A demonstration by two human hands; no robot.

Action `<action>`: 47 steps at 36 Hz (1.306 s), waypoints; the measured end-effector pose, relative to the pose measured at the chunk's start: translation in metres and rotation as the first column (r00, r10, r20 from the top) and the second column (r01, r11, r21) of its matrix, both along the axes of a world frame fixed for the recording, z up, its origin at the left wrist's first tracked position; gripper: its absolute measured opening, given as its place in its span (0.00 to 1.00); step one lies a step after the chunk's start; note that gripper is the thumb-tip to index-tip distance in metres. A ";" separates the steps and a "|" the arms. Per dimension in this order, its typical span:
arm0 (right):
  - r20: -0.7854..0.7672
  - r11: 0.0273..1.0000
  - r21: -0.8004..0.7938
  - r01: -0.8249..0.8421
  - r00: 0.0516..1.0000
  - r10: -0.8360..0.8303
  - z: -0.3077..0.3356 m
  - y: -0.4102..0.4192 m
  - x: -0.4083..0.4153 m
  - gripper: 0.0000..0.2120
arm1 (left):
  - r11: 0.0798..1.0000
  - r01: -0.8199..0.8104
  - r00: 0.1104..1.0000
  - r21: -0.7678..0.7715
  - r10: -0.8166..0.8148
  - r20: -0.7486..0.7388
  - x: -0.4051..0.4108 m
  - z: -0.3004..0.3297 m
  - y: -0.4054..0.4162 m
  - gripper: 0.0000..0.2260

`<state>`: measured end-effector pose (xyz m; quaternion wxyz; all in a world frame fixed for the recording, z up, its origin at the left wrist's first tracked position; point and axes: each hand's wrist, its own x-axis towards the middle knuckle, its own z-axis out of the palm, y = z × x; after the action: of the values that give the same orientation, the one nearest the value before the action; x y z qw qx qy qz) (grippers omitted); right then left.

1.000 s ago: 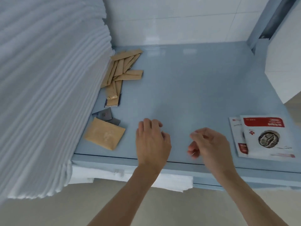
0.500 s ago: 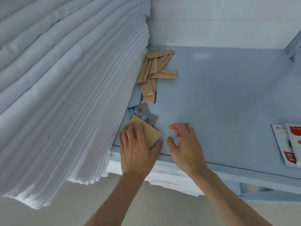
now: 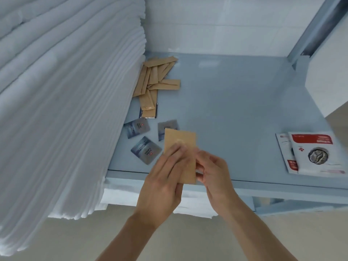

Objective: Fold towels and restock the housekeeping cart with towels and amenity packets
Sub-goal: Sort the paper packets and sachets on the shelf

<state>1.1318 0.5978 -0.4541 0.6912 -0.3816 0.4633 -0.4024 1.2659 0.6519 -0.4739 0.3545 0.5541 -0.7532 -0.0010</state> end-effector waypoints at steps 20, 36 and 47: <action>-0.464 0.914 -0.290 0.283 0.794 -0.393 -0.015 -0.038 -0.136 0.06 | 0.963 0.115 0.976 0.243 -0.065 -0.206 -0.099 -0.007 -0.032 0.15; -0.914 0.828 -0.406 -0.388 0.150 -0.377 -0.011 -0.050 -0.156 0.11 | 0.971 0.100 0.995 0.219 -0.096 -0.027 -0.142 -0.025 -0.070 0.10; -0.872 0.783 -0.489 -0.385 0.233 -0.430 -0.007 -0.052 -0.133 0.10 | 0.972 -0.004 0.995 0.234 0.027 -0.094 -0.107 -0.007 -0.061 0.11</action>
<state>0.9992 0.5455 -0.4615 0.0741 -0.7412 0.6319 -0.2141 1.1588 0.5910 -0.4811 0.3230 0.5971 -0.7255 -0.1133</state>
